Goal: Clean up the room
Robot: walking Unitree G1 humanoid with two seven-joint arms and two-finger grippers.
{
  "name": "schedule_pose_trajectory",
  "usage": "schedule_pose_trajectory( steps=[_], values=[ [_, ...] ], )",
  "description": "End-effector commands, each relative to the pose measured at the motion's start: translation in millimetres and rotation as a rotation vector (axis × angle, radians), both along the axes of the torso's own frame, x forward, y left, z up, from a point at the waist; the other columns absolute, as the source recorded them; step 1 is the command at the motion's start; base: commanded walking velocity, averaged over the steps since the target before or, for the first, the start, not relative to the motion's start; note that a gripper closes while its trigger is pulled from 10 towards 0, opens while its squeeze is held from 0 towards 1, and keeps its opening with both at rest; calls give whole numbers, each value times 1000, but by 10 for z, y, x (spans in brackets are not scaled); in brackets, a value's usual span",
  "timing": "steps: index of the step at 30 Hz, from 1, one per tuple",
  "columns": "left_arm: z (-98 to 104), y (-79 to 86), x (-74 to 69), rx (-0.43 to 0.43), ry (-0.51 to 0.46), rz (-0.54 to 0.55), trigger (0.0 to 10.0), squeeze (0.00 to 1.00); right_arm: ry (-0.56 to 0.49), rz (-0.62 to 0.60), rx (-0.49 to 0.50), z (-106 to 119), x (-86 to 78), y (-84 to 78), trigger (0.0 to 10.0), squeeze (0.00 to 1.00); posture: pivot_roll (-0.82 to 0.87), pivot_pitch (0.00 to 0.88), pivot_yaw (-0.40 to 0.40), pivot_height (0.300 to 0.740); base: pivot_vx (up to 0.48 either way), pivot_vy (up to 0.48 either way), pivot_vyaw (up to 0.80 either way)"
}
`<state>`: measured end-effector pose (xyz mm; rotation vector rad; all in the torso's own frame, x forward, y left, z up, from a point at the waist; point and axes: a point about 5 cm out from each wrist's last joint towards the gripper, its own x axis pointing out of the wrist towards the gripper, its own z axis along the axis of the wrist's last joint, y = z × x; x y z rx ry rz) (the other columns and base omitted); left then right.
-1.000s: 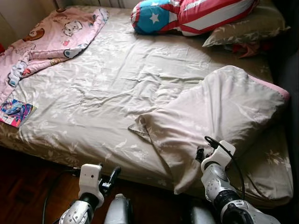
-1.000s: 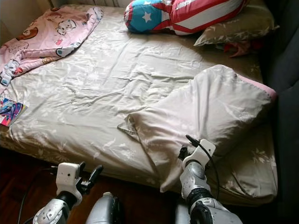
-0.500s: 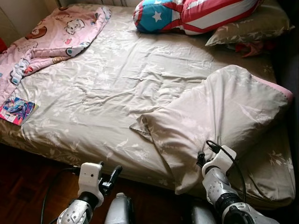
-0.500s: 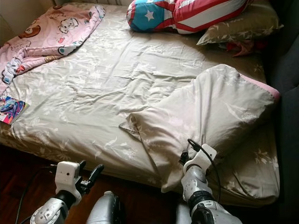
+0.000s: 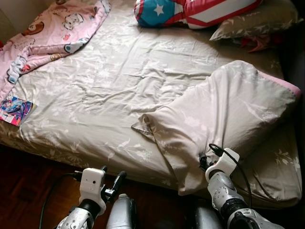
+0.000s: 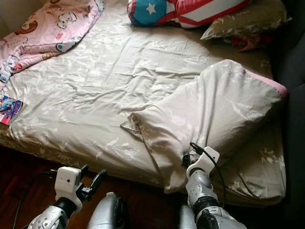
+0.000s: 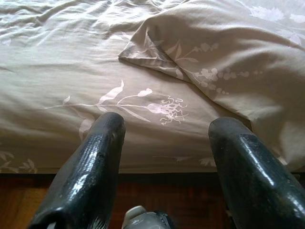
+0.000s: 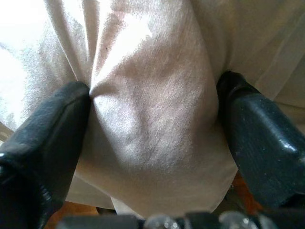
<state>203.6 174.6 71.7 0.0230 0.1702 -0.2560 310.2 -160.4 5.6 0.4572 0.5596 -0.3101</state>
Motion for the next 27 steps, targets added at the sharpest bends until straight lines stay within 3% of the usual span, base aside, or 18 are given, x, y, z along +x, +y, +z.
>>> schedule_pose_trajectory(
  steps=[1,2,5,27],
  values=[
    [-23,33,-72,20,29,-3,10000,0,86,52,10,-167,-147,119,10000,0,106,328,94,650,0,0,0],
    [-24,38,-89,22,32,-1,10000,0,81,59,2,-162,-142,114,0,0,107,331,95,650,0,0,0],
    [-28,45,-111,26,41,1,10000,0,39,95,-13,-108,-91,143,0,0,108,331,96,650,0,0,0],
    [-53,52,-57,32,40,31,10000,0,34,110,-33,-133,-121,154,0,0,86,308,76,650,0,0,0]
  ],
)
